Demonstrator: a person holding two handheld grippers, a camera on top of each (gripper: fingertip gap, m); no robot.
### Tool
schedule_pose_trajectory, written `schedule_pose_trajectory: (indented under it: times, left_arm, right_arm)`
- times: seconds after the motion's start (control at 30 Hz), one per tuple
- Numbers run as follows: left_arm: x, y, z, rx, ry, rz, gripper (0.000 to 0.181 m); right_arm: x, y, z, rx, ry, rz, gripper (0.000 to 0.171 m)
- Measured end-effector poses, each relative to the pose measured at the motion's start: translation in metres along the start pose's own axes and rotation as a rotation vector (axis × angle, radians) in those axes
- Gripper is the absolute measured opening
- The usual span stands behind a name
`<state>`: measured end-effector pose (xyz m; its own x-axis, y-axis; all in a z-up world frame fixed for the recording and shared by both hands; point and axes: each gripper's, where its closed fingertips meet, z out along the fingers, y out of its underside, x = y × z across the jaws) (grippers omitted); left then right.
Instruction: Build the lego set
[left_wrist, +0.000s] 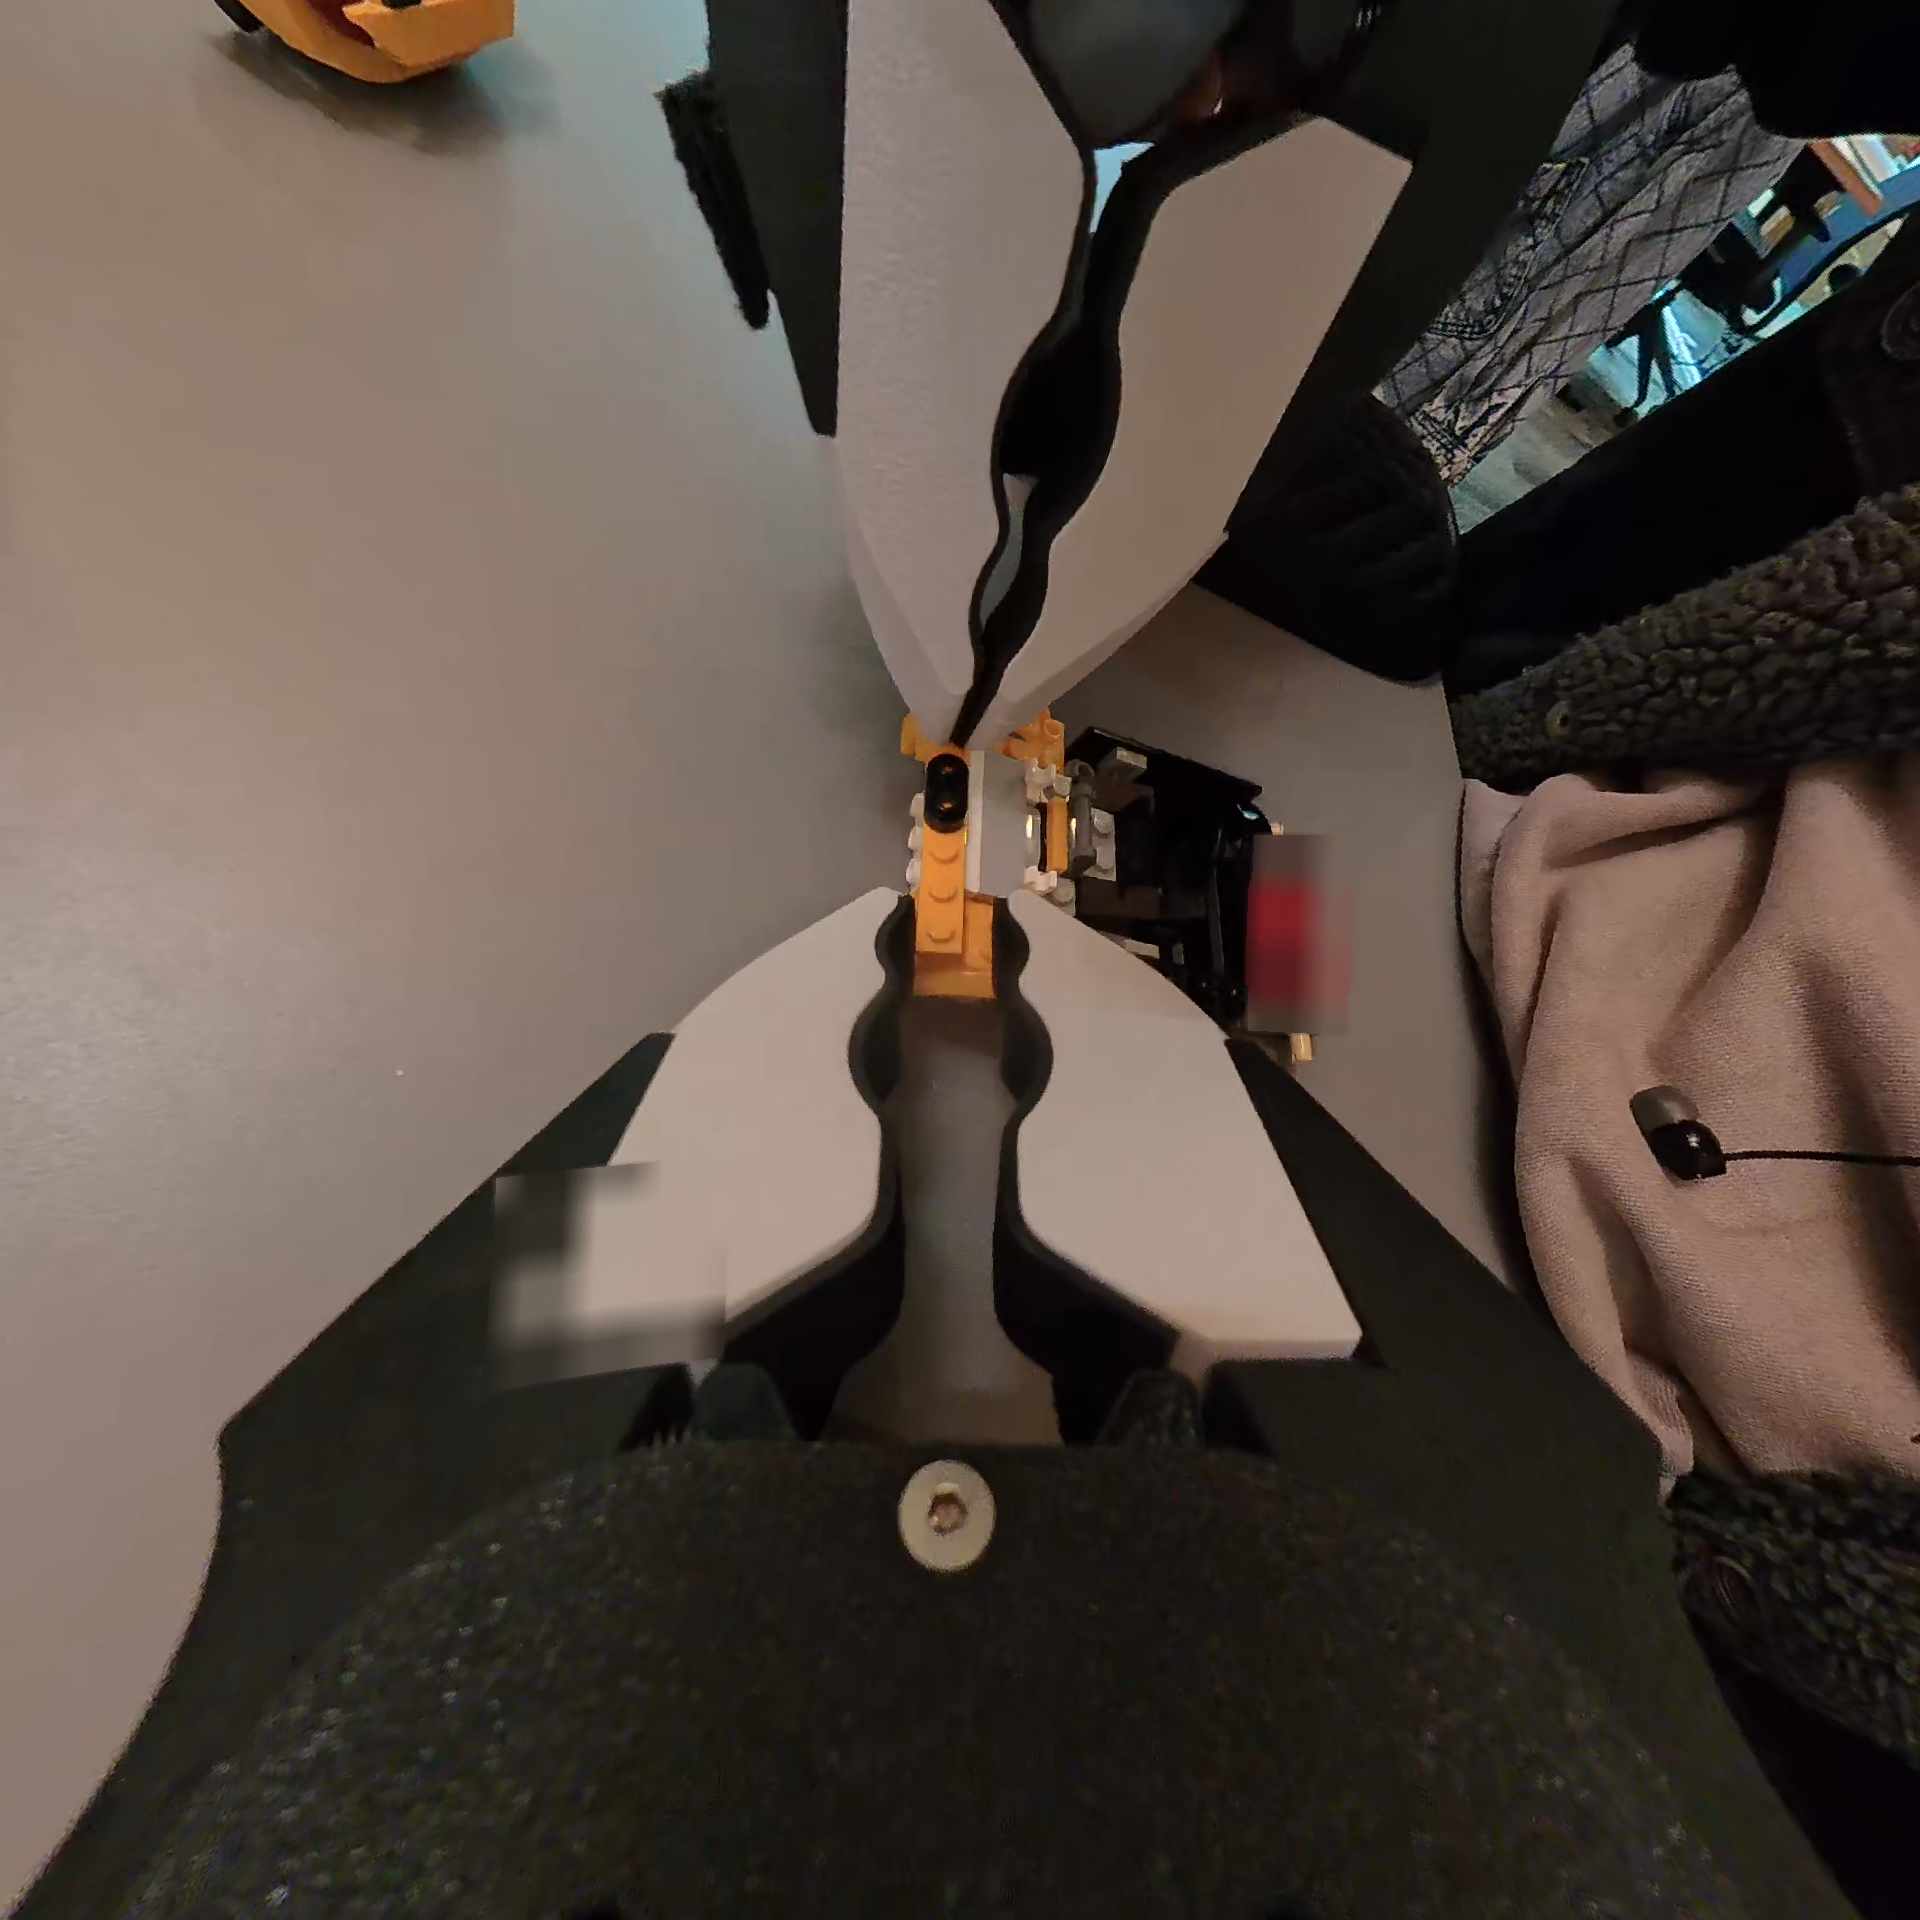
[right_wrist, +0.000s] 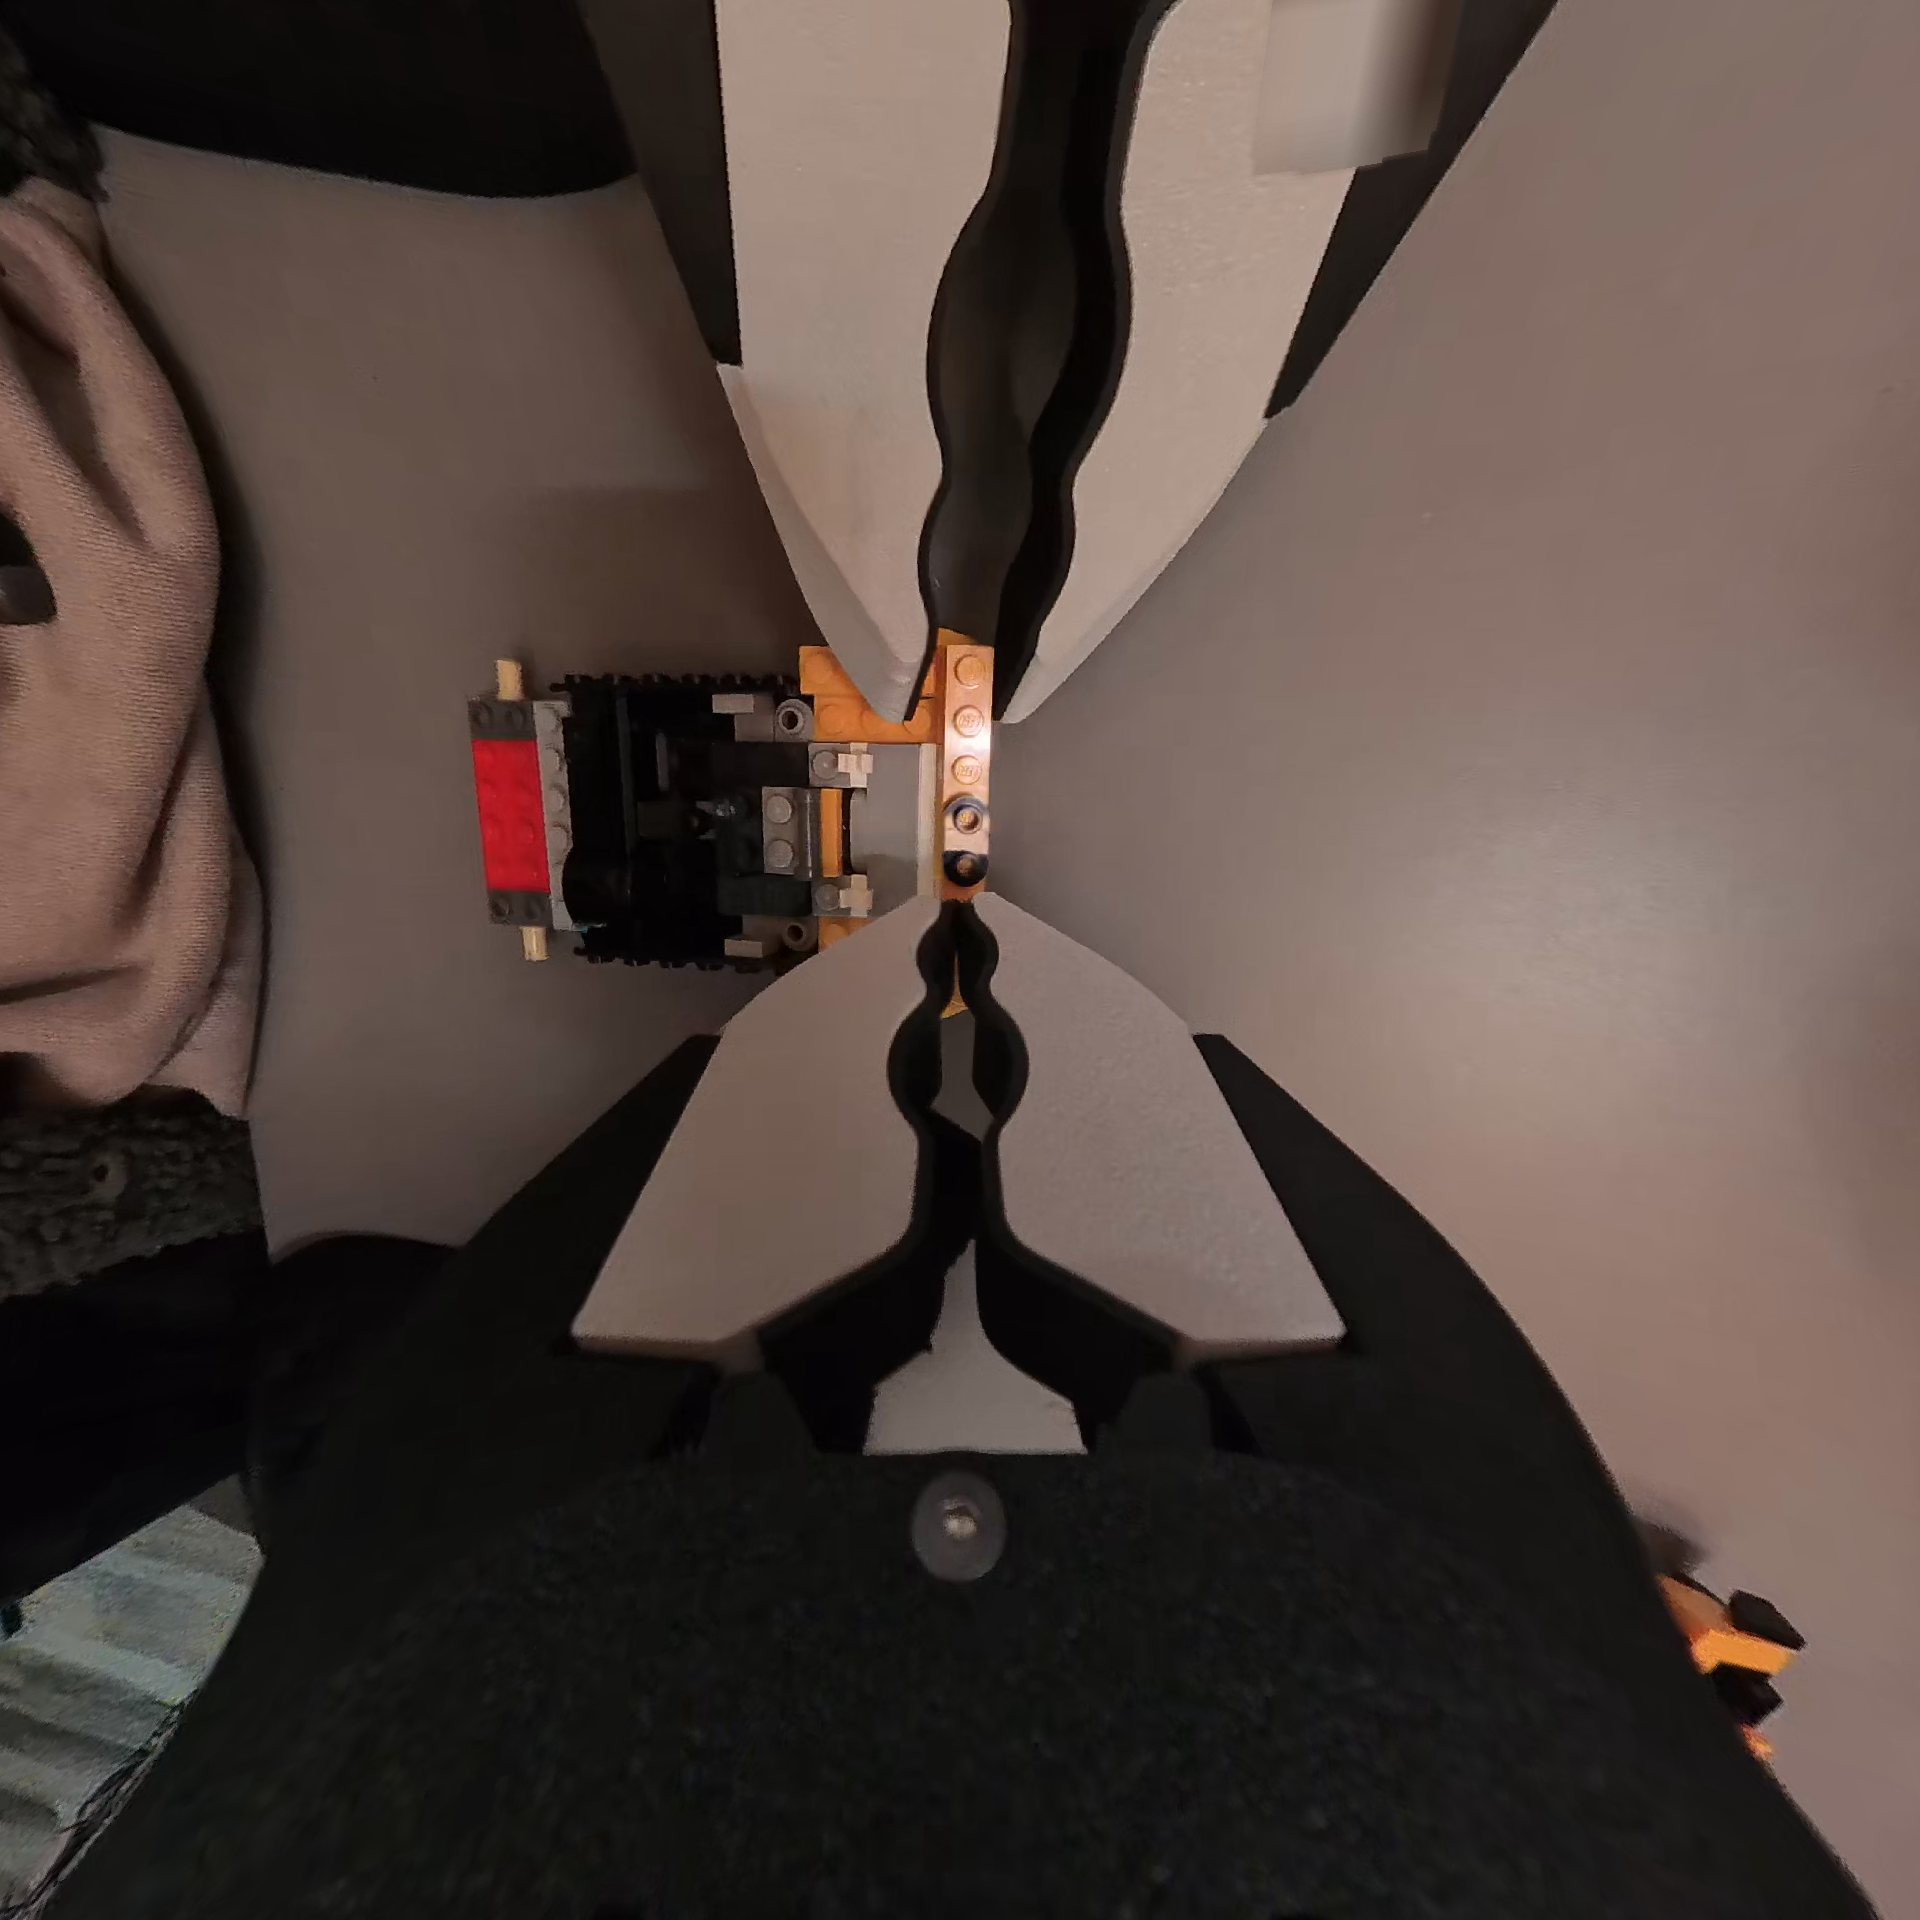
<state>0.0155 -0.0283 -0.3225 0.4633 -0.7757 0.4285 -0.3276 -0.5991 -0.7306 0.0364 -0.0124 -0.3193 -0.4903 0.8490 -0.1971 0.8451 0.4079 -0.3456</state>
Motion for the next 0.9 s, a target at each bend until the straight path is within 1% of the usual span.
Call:
schedule_pose_trajectory:
  times: [0.1,0.53,0.7,0.83,0.9]
  left_arm:
    - [0.002,0.001,0.002,-0.006,0.001,0.012,0.01]
    - [0.003,0.002,0.005,-0.031,-0.031,0.072,0.009]
    - [0.005,0.003,0.007,-0.043,-0.04,0.098,0.009]
    - [0.005,0.003,0.007,-0.048,-0.05,0.109,0.009]
    - [0.004,0.002,0.007,-0.052,-0.059,0.118,0.009]
  right_arm:
    - [0.0,-0.001,0.0,0.011,0.025,-0.01,0.0]
    - [-0.003,-0.002,0.001,-0.013,0.074,-0.059,0.0]
    - [-0.003,-0.005,-0.008,0.06,-0.004,0.01,0.0]
    - [-0.007,0.0,-0.012,0.038,-0.073,0.023,0.001]
    - [-0.008,0.004,-0.008,-0.007,-0.067,0.011,0.002]
